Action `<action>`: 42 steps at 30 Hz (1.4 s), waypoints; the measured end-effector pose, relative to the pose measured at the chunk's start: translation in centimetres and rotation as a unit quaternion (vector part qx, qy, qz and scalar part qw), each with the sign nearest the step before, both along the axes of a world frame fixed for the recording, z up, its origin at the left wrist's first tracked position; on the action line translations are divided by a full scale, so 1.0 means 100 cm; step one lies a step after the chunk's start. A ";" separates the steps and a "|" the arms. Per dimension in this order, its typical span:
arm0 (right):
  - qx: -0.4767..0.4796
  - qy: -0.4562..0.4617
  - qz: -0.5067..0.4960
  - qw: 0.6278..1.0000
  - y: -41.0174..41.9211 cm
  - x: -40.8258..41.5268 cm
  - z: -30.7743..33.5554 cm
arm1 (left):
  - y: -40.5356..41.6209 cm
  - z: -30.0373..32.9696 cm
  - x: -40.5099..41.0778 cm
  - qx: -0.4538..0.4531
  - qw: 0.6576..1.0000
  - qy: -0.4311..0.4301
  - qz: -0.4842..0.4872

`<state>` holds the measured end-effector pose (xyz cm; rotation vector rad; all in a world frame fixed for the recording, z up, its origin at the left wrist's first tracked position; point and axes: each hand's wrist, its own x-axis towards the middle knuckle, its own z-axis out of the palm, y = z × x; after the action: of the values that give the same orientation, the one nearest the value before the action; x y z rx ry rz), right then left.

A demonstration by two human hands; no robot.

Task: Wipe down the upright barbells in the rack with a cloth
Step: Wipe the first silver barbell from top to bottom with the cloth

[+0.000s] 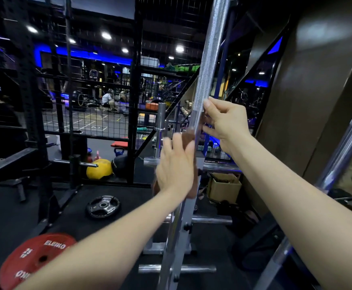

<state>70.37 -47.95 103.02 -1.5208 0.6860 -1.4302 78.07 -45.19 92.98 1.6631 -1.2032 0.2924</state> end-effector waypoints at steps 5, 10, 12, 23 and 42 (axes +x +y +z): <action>0.002 -0.002 -0.015 1.000 0.007 -0.001 -0.001 | 0.011 -0.020 0.004 0.047 0.999 0.008 -0.018; -0.008 -0.001 -0.024 1.000 0.009 0.002 -0.004 | -0.001 0.030 0.010 -0.035 0.996 0.074 -0.036; -0.014 -0.006 -0.017 1.000 0.009 0.001 -0.007 | 0.000 0.024 0.004 -0.036 0.998 0.050 -0.027; 0.012 0.009 -0.019 1.000 0.014 0.002 -0.038 | 0.005 0.011 0.009 -0.005 0.999 0.029 -0.037; 0.008 0.016 -0.003 1.000 0.011 0.001 -0.051 | 0.004 0.019 0.012 -0.028 0.995 0.056 -0.076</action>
<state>70.46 -46.84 97.90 -1.5340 0.7199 -1.4044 79.23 -44.82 94.91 1.5109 -1.2187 0.1355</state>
